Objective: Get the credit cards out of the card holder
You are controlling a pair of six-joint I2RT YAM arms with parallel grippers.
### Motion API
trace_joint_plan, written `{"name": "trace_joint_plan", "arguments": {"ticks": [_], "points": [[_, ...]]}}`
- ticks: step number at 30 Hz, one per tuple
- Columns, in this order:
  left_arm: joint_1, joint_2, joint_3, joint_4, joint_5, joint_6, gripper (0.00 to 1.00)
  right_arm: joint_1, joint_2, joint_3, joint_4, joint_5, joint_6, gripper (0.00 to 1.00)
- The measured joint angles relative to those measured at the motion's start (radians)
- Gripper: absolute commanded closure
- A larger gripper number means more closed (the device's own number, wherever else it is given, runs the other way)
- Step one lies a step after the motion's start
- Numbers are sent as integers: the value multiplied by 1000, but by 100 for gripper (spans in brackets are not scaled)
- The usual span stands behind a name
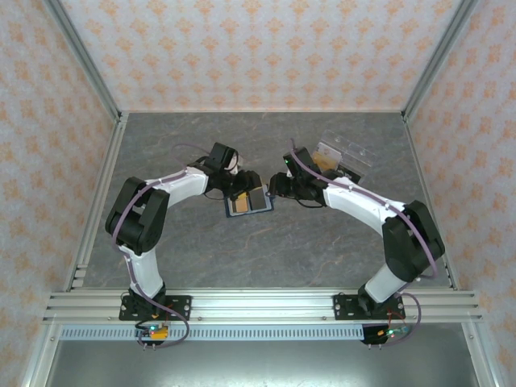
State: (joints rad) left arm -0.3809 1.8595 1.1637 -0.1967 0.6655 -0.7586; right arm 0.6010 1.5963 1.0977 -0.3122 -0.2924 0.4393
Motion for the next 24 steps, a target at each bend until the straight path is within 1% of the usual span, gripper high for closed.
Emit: {"name": "trace_joint_plan", "arguments": {"ticks": [4,8,12,18,24], "points": [[29,-6,-33,-1,-41,-5,39,9,46,38,-25,-11,-29,69],[43,-39,-87,-1,-71,-13,44,44,129,117,-55,-11,-53,73],[42,-68,-121,5,-72,-31,49,70,202,167,-70,-15,-55,73],[41,-71,-138,35,-68,-65,56,71,296,211,-99,-47,-55,74],[27,-70,-138,66,-44,-80,61,71,333,214,-133,-56,-55,74]]}}
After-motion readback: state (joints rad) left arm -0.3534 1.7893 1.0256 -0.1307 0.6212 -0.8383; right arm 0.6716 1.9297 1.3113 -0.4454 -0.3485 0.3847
